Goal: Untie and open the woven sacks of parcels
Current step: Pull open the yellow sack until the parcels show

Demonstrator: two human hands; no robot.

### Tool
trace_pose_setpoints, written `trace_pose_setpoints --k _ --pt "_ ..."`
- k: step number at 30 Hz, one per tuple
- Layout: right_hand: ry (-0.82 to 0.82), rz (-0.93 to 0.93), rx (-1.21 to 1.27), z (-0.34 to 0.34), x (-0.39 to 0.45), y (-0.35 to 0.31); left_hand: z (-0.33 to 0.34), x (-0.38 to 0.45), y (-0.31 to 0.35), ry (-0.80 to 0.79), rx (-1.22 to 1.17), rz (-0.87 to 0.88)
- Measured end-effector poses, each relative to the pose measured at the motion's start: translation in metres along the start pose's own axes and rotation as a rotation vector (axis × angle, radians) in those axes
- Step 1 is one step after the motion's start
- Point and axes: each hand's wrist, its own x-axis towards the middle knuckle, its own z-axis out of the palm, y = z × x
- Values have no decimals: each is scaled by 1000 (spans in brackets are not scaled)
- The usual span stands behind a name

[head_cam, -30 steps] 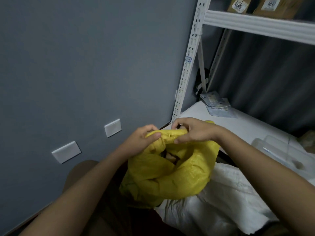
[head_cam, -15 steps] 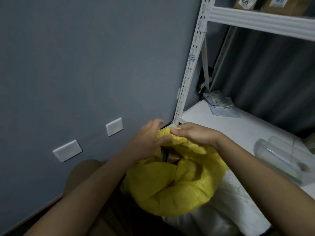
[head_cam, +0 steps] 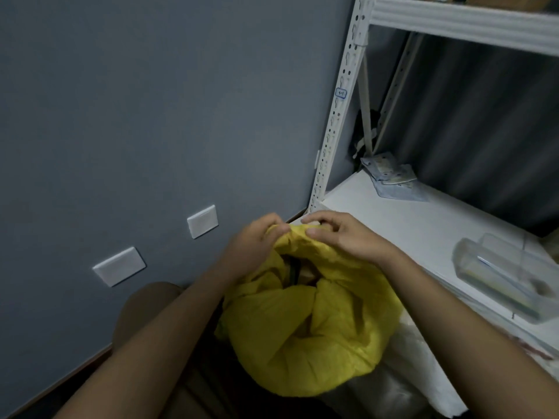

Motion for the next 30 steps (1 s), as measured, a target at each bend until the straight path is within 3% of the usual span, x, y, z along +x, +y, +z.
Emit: trace_pose_setpoints --k 3,6,8,9,12,14,17,19,21,23,25,26,28,30 --pt "29 -119 -183 4 -3 1 -6 4 -2 -103 -62 -156" --pt "55 70 111 16 2 -2 6 -2 6 -196 189 -63" --pt "-2 225 354 21 2 -2 15 -4 5 -118 304 60" --pt "-7 198 355 20 1 1 16 -2 1 -75 281 65" --pt "117 -70 -113 17 0 21 10 8 -15 -11 -25 -145" --pt "173 -122 -215 21 1 31 11 8 -13 -59 -43 -167" --pt "140 169 258 24 6 23 21 4 -3 -196 290 23" --pt "56 266 366 21 6 24 27 6 -7 -126 352 103" --pt "70 114 -6 16 1 33 24 12 -14 -37 93 -33" --pt "140 8 -274 16 -6 42 19 18 -25 -86 -100 -188" --pt "146 64 -121 20 -9 44 22 21 -25 -257 24 -166" --pt "110 166 101 22 -9 42 26 21 -25 -302 128 -110" --pt "8 401 531 25 -7 33 35 22 -23 -313 250 34" --pt "50 398 593 25 -7 35 44 21 -25 -293 190 97"
